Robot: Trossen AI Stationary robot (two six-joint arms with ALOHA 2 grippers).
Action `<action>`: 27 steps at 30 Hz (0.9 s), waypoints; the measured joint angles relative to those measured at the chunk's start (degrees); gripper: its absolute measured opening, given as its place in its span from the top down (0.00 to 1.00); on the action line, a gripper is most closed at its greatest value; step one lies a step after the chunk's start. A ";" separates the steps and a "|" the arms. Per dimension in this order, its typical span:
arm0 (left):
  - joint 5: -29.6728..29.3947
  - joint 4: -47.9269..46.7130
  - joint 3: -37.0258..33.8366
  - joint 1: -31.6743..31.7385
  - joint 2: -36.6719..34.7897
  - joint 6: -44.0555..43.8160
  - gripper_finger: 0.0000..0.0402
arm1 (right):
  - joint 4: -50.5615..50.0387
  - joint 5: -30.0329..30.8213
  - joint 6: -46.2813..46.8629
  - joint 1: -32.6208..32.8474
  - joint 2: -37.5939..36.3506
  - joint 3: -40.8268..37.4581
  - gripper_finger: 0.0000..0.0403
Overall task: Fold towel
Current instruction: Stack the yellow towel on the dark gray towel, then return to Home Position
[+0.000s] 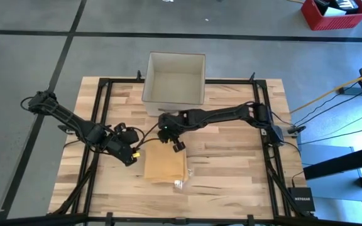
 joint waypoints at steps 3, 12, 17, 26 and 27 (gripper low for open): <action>-0.07 0.05 0.00 0.00 0.00 -0.22 0.51 | 1.25 1.75 -1.51 0.00 0.54 0.01 0.96; -0.10 0.31 0.00 0.01 0.00 -0.22 0.51 | 1.17 5.27 -4.03 0.07 2.27 0.00 0.95; -0.13 0.52 0.00 0.02 0.13 -0.22 0.51 | 2.74 9.72 -4.04 0.00 3.46 -0.07 0.91; -1.29 2.40 0.00 0.00 0.22 0.02 0.51 | -0.75 17.64 -0.77 0.78 3.28 1.78 0.59; -1.29 2.33 0.00 0.00 0.22 0.02 0.51 | -2.94 19.20 -0.23 0.97 3.25 3.40 0.56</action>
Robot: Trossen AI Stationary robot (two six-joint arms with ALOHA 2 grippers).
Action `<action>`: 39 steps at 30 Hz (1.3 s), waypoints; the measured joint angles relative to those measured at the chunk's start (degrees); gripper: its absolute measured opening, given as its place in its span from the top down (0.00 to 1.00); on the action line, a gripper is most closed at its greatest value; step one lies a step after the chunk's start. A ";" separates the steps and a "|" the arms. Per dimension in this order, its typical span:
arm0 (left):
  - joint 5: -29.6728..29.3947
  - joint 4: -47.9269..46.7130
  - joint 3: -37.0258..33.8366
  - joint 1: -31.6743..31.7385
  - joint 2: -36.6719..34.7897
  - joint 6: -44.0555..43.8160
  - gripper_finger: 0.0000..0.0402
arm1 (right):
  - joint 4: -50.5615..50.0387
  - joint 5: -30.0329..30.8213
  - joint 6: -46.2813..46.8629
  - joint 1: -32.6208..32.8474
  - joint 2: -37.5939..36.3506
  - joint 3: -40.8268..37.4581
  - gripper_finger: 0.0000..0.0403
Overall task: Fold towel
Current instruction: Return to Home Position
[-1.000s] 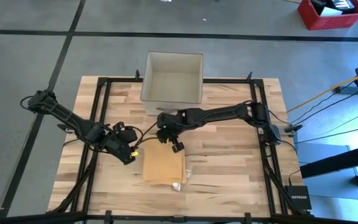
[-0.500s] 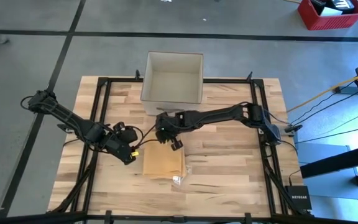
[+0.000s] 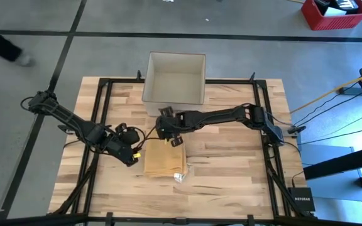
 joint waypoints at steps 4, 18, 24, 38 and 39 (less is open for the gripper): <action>-0.18 -0.01 0.00 0.15 0.00 0.30 0.51 | -14.11 0.59 5.18 1.17 -0.26 8.64 0.49; -4.73 16.91 -1.93 -0.42 -0.11 16.99 0.54 | -43.90 -5.83 26.76 8.37 -8.64 18.39 0.47; -1.82 26.68 -5.75 1.46 -0.40 26.82 0.60 | -32.56 -5.73 30.74 9.01 -22.81 3.88 0.47; 8.91 50.17 -16.81 14.11 -10.50 40.51 0.73 | 14.27 -3.37 34.61 8.84 -60.50 -47.23 0.47; 8.96 51.93 -17.78 15.14 -11.37 41.27 0.74 | 17.32 -2.71 35.15 8.84 -62.45 -50.33 0.47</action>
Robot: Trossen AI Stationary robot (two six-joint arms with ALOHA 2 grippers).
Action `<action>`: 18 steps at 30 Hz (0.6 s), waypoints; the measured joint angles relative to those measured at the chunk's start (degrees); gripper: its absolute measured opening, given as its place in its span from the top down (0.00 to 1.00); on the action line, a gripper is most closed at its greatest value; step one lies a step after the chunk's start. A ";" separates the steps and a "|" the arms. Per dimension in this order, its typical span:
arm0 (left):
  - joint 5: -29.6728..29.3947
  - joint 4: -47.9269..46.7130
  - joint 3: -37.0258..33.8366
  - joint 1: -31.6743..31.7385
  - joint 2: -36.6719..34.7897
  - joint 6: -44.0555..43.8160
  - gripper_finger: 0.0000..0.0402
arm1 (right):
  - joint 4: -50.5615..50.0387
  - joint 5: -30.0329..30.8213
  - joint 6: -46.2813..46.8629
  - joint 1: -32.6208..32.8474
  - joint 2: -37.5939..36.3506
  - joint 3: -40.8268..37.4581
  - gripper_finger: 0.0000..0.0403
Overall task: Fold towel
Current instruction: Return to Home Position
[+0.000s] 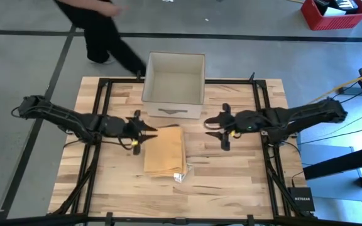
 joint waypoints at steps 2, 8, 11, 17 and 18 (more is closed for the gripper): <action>0.28 3.82 -2.20 1.89 -2.22 1.49 0.76 | 4.90 0.59 0.31 -0.04 -3.78 -5.49 0.47; 0.73 6.16 -8.46 4.33 -10.90 1.58 0.81 | 14.70 -1.19 3.70 -0.04 -14.91 -19.02 0.49; 0.76 6.67 -11.27 4.19 -15.45 0.56 0.84 | 16.22 -2.06 4.72 -0.02 -20.86 -24.28 0.56; -1.22 6.70 -15.60 3.57 -23.22 0.71 0.91 | 20.93 -3.06 4.30 -0.02 -31.35 -33.66 0.81; -1.47 6.32 -16.09 3.58 -24.16 1.10 0.92 | 22.47 -3.66 3.82 -0.02 -32.90 -35.35 0.85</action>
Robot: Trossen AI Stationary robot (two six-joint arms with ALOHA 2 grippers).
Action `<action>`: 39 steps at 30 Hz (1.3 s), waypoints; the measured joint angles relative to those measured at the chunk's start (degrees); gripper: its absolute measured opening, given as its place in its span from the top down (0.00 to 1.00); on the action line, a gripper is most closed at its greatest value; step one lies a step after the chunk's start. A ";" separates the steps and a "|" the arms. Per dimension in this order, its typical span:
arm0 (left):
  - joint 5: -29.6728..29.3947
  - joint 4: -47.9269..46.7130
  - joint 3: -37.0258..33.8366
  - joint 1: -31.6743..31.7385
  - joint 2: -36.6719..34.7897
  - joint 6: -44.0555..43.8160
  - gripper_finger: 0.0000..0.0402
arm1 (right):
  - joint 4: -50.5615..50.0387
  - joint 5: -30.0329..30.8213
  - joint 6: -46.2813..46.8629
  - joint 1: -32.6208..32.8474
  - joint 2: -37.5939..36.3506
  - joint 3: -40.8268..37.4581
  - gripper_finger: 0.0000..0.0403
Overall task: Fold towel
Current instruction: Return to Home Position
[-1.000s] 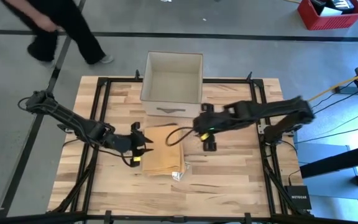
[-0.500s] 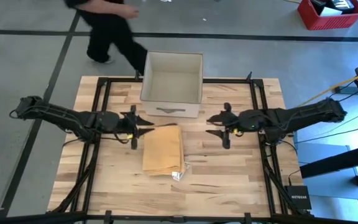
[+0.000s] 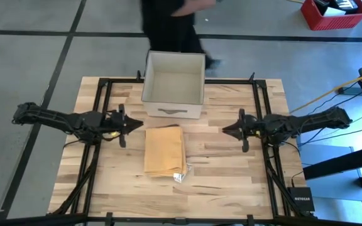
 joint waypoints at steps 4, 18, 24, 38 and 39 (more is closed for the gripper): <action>-0.11 -1.23 -1.13 0.05 -1.86 1.33 0.96 | 3.52 -0.74 -0.81 0.00 -4.89 -5.96 0.98; 1.78 10.28 -14.46 0.50 -4.28 -2.61 1.00 | 7.92 -2.71 2.18 0.00 -16.67 -17.48 0.98; 3.15 11.43 -19.25 0.54 -8.13 -3.67 1.00 | 6.68 -3.69 2.41 0.02 -19.39 -19.37 0.99; 3.61 -0.62 -19.27 0.36 -26.87 1.38 1.00 | 2.89 -4.64 -0.25 0.02 -23.73 -19.46 0.99; 3.59 -2.74 -19.27 0.36 -29.41 1.17 1.00 | 1.67 -4.52 -0.35 0.02 -24.90 -19.46 0.99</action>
